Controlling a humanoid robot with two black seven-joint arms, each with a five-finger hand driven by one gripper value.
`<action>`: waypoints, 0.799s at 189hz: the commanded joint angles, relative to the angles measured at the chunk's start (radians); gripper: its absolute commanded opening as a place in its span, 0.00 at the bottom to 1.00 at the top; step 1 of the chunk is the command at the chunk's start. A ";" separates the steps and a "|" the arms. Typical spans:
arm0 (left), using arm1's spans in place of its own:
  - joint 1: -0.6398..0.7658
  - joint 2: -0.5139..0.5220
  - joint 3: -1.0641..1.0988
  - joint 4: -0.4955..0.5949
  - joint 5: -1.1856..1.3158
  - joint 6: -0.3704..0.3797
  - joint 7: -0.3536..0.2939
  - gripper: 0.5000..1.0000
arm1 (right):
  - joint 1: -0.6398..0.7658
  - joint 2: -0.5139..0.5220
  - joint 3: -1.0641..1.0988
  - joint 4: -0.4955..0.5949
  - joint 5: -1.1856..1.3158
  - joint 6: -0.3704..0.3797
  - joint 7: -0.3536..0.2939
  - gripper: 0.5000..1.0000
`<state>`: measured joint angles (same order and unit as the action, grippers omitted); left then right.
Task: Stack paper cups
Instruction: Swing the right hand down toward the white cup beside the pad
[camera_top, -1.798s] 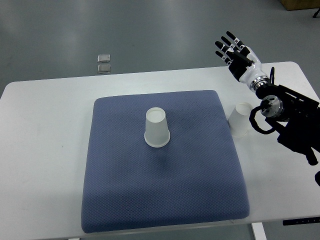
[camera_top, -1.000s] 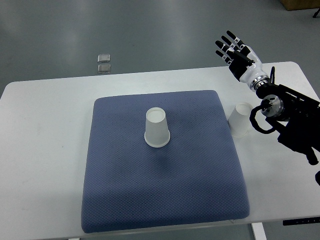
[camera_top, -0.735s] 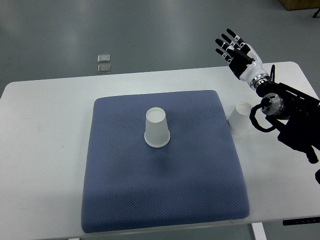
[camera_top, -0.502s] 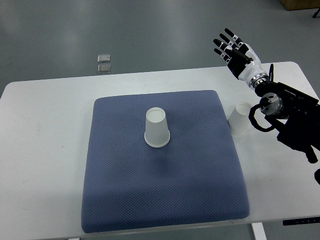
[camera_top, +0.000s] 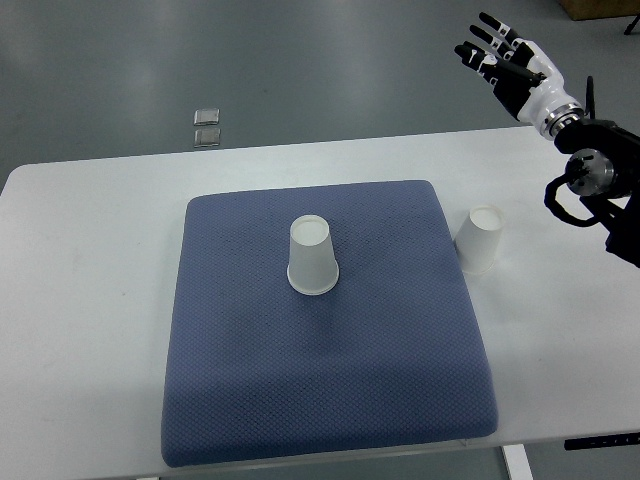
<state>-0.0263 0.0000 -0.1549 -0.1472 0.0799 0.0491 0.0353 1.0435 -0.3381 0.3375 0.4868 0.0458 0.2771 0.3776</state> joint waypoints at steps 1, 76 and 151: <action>0.000 0.000 0.000 0.000 0.000 0.000 0.000 1.00 | 0.006 -0.055 -0.011 0.059 -0.152 0.001 0.000 0.83; 0.000 0.000 0.000 0.000 0.000 0.000 0.000 1.00 | 0.110 -0.295 -0.167 0.325 -0.816 0.149 0.000 0.83; 0.000 0.000 0.000 0.000 0.000 0.000 0.000 1.00 | 0.184 -0.369 -0.229 0.449 -1.354 0.303 0.001 0.83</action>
<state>-0.0261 0.0000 -0.1549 -0.1471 0.0797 0.0491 0.0353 1.2269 -0.7135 0.1093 0.9120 -1.1833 0.5763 0.3785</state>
